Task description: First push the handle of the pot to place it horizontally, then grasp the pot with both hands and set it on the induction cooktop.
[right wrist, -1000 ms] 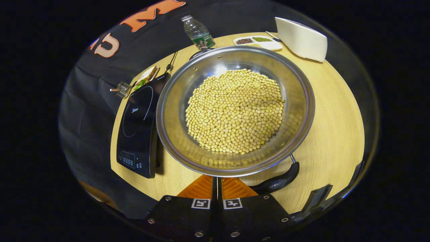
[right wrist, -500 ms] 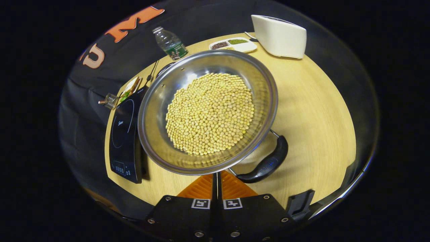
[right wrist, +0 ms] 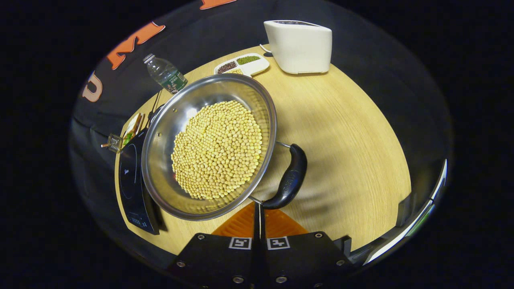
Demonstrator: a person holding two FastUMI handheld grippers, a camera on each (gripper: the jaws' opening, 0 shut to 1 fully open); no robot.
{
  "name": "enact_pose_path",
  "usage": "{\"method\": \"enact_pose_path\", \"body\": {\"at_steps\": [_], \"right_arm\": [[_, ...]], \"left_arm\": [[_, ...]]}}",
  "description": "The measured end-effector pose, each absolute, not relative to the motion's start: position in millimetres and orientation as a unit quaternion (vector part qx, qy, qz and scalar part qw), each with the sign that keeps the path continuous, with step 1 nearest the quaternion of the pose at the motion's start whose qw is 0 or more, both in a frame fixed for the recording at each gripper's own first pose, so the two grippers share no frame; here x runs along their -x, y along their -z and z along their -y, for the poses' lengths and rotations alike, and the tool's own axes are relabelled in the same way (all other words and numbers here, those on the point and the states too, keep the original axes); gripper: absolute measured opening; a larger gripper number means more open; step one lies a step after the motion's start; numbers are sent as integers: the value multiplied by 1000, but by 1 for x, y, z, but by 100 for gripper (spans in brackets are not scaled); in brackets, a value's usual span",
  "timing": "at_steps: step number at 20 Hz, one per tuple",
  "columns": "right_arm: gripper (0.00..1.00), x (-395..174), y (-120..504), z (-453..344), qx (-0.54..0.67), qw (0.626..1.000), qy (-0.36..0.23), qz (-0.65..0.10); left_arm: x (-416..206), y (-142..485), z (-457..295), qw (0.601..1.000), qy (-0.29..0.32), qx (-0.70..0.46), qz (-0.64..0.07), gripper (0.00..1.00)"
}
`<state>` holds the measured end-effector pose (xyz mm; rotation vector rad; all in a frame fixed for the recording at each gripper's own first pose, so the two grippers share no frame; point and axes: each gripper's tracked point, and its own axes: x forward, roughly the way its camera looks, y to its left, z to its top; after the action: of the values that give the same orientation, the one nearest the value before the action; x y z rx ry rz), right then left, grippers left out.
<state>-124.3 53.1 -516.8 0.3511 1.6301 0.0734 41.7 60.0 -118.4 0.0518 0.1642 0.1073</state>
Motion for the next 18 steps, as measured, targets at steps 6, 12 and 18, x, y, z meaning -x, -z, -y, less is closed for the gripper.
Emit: {"method": "enact_pose_path", "body": {"at_steps": [6, 12, 18], "right_arm": [[0, 103, 526, -44, -193, 673, 19, -714], [5, 78, 536, -33, -199, 681, 51, -703], [0, 51, 545, -25, -189, 698, 66, -688]], "left_arm": [[-37, 117, -70, 994, -61, -30, -80, 98], [-33, 123, -79, 994, -64, -30, -88, 98], [-30, 127, -83, 993, -65, -34, -95, 98]]}}
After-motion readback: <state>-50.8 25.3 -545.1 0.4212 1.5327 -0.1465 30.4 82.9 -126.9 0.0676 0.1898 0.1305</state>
